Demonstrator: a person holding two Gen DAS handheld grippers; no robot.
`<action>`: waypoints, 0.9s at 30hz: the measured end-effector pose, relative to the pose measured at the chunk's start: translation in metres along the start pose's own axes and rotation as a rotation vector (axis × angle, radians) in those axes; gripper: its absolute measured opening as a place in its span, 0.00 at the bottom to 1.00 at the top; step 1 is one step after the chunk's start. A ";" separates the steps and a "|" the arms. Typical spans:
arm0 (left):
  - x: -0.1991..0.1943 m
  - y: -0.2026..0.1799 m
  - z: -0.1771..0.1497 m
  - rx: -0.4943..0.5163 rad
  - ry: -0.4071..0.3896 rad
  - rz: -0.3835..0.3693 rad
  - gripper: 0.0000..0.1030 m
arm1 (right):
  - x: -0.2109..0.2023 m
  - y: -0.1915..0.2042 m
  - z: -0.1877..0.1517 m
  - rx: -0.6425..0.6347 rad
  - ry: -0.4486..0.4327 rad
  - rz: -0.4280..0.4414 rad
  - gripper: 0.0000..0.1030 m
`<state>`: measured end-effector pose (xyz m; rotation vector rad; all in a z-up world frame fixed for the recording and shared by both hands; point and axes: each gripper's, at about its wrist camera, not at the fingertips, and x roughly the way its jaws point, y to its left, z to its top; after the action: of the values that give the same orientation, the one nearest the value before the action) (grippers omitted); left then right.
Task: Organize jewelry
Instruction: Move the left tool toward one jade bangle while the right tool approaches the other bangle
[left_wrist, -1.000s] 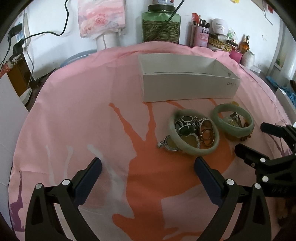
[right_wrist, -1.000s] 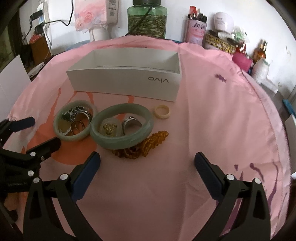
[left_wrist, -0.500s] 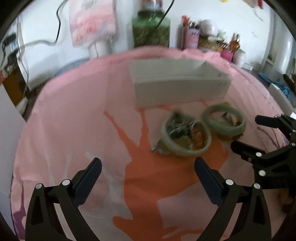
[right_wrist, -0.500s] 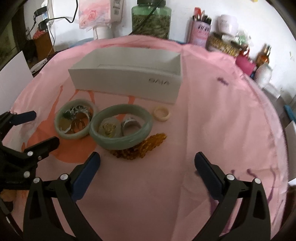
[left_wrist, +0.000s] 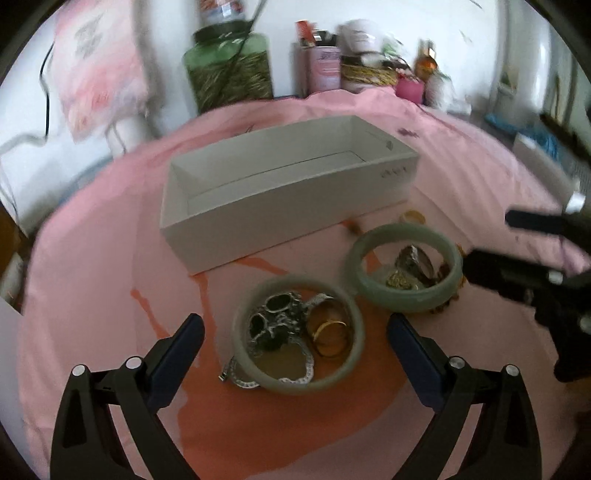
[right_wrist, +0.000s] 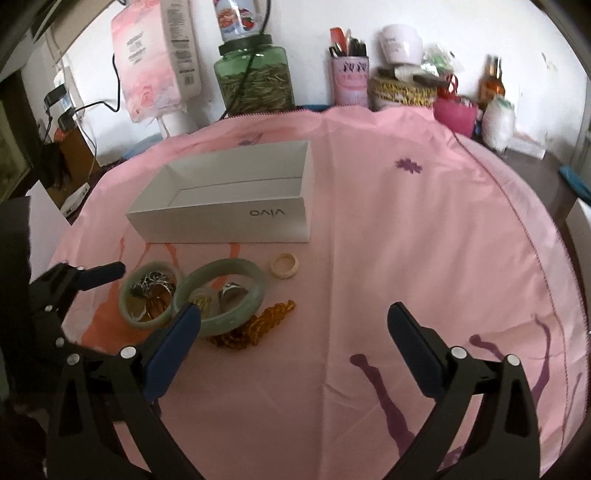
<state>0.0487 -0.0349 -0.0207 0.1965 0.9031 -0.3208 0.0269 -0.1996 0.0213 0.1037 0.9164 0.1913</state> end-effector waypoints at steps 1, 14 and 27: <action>-0.002 0.006 -0.001 -0.029 -0.005 -0.015 0.87 | 0.001 -0.001 0.000 0.004 0.001 -0.001 0.94; -0.015 0.035 -0.014 -0.115 -0.014 0.016 0.74 | 0.010 0.008 -0.005 -0.034 0.012 0.023 0.94; -0.011 0.038 -0.008 -0.080 -0.028 -0.006 0.66 | 0.024 0.050 -0.006 -0.255 0.010 -0.025 0.94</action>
<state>0.0499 0.0055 -0.0153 0.1154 0.8869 -0.2925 0.0305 -0.1458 0.0074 -0.1449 0.8952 0.2841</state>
